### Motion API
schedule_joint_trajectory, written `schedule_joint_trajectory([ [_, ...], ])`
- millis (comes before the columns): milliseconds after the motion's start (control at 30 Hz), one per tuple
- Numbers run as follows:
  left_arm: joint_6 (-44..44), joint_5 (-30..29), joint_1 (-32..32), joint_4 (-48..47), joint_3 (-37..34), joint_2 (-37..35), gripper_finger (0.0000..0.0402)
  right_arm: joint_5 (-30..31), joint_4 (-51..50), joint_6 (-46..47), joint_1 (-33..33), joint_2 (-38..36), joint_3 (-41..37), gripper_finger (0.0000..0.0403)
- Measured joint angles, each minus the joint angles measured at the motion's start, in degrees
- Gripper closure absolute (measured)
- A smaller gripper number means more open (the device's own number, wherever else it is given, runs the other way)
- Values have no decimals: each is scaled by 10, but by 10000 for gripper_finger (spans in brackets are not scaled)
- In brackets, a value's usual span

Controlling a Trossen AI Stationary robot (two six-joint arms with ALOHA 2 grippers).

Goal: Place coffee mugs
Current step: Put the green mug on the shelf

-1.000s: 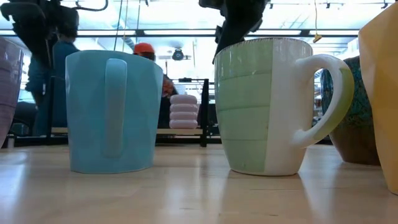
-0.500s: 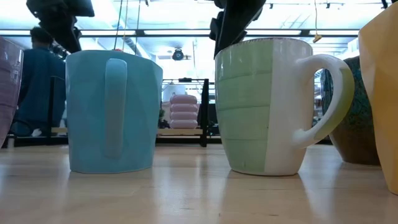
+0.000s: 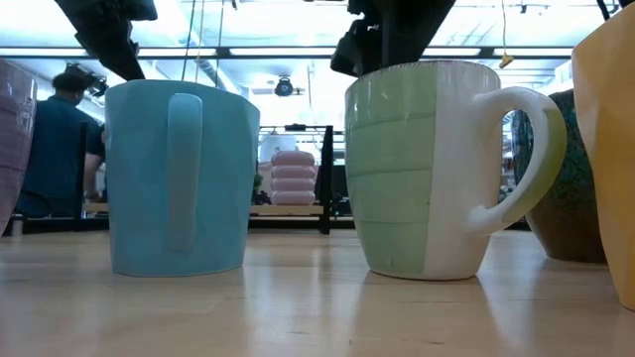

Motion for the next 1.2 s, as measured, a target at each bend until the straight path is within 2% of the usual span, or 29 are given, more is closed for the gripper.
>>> schedule_joint_trajectory([
  [200, 0, 0, 0, 1, 0, 0, 221, 30, 4, 3, 7, 0, -2, 234],
  [400, 0, 0, 0, 1, 0, 0, 221, 32, 11, -1, 7, 0, -5, 237],
  [600, 0, 0, 0, 0, 0, 0, 221, 15, 41, -1, 7, 0, -40, 249],
  [767, -1, 0, 0, 0, 0, 0, 221, 26, 50, 1, 9, -1, -59, 258],
  [1000, -1, 0, 0, 0, 0, 0, 221, 42, 65, -3, 8, -1, -77, 293],
  [1200, -1, 0, 0, 0, 0, 0, 221, 42, 78, -4, 7, -1, -77, 339],
])
